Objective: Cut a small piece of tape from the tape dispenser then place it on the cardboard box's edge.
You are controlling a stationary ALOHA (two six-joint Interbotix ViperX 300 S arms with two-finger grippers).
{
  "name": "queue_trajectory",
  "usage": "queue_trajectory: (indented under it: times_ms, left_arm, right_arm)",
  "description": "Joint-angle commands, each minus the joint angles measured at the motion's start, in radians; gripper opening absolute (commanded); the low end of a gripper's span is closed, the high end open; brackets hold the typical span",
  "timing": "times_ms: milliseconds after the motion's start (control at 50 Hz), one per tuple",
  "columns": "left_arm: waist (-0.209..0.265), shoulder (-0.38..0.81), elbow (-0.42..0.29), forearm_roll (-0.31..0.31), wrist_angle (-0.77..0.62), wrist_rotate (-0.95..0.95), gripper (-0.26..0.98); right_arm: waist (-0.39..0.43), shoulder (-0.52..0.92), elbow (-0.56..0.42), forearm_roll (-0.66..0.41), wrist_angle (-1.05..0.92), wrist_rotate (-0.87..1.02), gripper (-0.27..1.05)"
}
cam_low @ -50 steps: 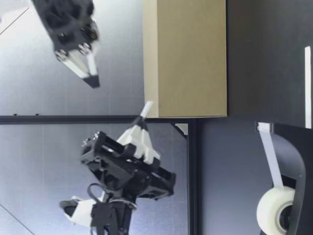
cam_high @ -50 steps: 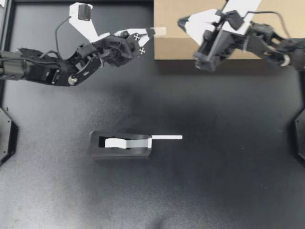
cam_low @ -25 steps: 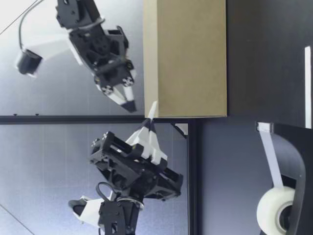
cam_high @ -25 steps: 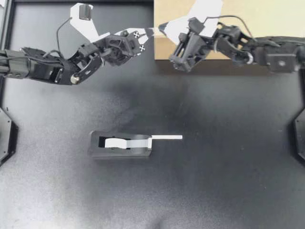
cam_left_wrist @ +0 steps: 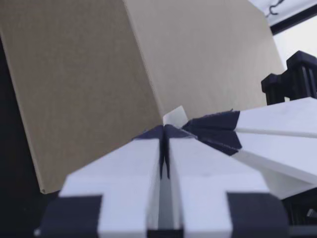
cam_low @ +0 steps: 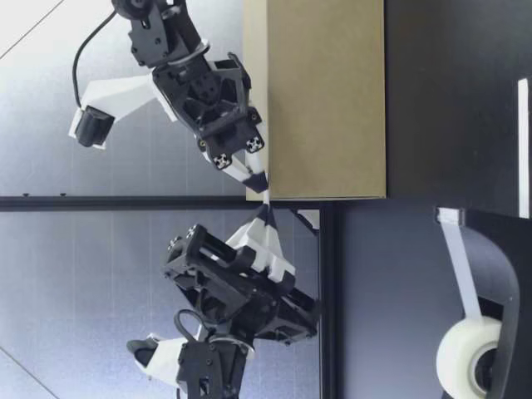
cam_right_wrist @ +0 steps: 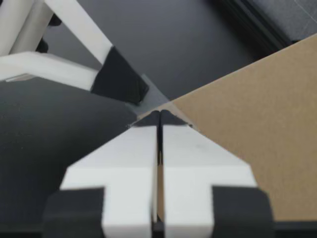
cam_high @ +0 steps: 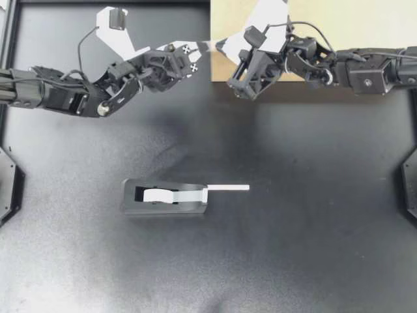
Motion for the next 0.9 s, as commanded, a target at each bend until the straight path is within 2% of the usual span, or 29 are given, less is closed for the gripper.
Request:
queue_trajectory:
  times_ms: [0, 500, 600, 800, 880]
  left_arm:
    - [0.006, -0.015, -0.006, -0.002, -0.005, 0.003, -0.11]
    - [0.006, -0.014, -0.009, -0.003, -0.005, 0.008, -0.07]
    - [0.006, -0.014, -0.012, -0.003, -0.005, 0.005, 0.04]
    - [0.006, -0.017, -0.011, -0.003, -0.005, 0.003, 0.53]
    - [0.006, -0.021, -0.006, -0.003, -0.005, 0.003, 0.51]
  right_arm:
    - [-0.02, -0.006, -0.021, 0.0, -0.003, -0.003, -0.12]
    - [-0.031, 0.015, -0.038, 0.0, -0.002, -0.003, -0.13]
    - [-0.031, 0.014, -0.038, 0.0, -0.002, -0.003, -0.12]
    - [-0.031, 0.008, -0.038, 0.0, 0.002, -0.003, -0.13]
    - [-0.031, 0.008, -0.038, 0.0, 0.003, -0.003, -0.12]
